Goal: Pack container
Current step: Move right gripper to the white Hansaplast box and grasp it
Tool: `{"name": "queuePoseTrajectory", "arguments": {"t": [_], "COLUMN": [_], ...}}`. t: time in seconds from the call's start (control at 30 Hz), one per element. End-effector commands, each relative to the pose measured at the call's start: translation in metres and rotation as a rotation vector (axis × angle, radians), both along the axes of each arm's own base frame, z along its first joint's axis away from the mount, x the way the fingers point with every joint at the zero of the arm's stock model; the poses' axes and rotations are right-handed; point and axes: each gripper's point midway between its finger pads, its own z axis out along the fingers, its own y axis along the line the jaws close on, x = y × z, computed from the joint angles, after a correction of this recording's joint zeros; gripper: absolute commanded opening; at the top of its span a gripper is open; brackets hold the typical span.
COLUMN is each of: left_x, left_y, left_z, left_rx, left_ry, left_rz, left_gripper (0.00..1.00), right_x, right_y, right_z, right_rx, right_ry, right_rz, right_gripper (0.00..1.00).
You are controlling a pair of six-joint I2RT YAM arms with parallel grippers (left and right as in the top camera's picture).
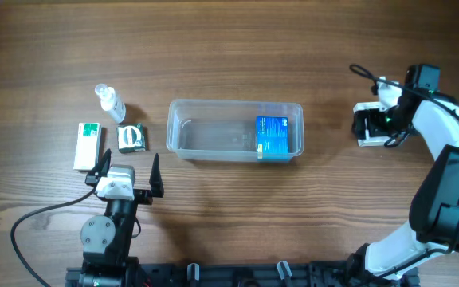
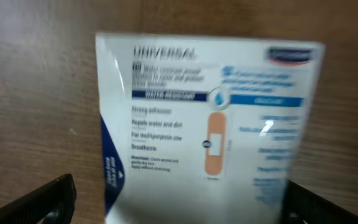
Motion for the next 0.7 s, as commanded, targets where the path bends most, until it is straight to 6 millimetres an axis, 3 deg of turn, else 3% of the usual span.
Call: {"name": "queuePoseTrajectory", "arguments": {"t": [0.0, 0.33, 0.47, 0.67], "left_x": [0.0, 0.0, 0.0, 0.0], "left_y": [0.004, 0.004, 0.004, 0.004], "left_z": [-0.001, -0.001, -0.001, -0.001], "left_rx": [0.016, 0.016, 0.016, 0.016], "left_ry": [-0.005, -0.005, -0.005, -0.005], "left_rz": [0.019, 0.019, 0.019, 0.019], "left_gripper": [1.0, 1.0, 1.0, 1.0], "right_x": [-0.006, 0.005, 0.009, 0.007], "right_y": [-0.012, -0.013, -0.007, -0.004], "right_z": [-0.013, -0.011, -0.011, -0.012], "right_rx": [-0.107, -0.109, -0.077, -0.069], "right_ry": [0.048, 0.005, -0.011, -0.005], "right_rz": [-0.021, -0.114, -0.092, -0.063], "right_gripper": [1.0, 0.93, 1.0, 1.0]}}
